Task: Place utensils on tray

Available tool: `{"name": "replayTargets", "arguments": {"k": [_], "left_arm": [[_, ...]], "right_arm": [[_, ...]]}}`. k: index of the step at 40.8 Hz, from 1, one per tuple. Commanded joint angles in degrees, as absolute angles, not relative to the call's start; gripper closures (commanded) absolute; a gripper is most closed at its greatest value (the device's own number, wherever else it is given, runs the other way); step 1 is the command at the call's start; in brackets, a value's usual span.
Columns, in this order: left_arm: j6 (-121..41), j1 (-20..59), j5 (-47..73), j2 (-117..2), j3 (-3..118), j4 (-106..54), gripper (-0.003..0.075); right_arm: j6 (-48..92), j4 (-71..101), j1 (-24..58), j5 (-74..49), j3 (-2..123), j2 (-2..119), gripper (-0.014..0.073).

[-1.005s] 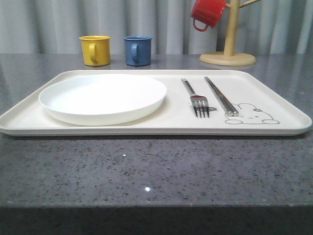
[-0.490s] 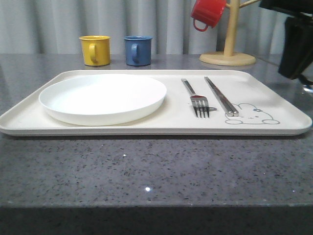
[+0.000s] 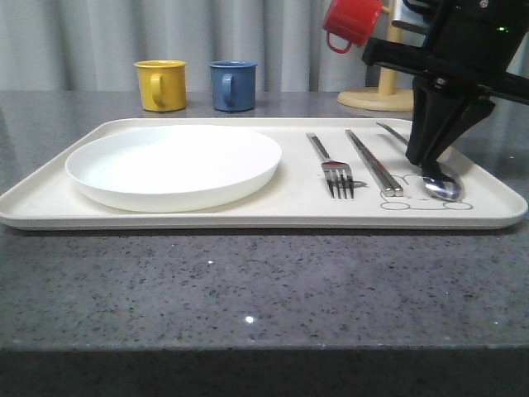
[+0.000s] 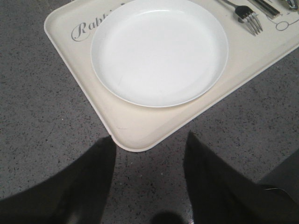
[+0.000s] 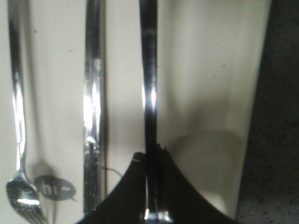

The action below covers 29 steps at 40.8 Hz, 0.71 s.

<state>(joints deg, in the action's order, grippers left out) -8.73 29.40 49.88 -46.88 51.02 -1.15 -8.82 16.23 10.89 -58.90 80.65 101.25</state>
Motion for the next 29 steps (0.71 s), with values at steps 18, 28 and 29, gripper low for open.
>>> {"name": "replayTargets", "arguments": {"k": [18, 28, 29], "left_arm": [[-8.07, 29.75, 46.47, -46.67, 52.66, -1.48, 0.0382], [-8.07, 29.75, 46.47, -46.67, 52.66, -1.48, 0.0382], [-8.07, 29.75, 46.47, -46.67, 52.66, -1.48, 0.0382]], "right_arm": [[-7.10, 12.57, 11.02, -57.12, 82.23, 96.17, 0.0300], [3.78, 10.55, 15.27, -57.03, 78.61, 83.52, 0.0300], [4.19, 10.42, 15.73, -57.03, 77.89, 82.05, 0.0300]]}}
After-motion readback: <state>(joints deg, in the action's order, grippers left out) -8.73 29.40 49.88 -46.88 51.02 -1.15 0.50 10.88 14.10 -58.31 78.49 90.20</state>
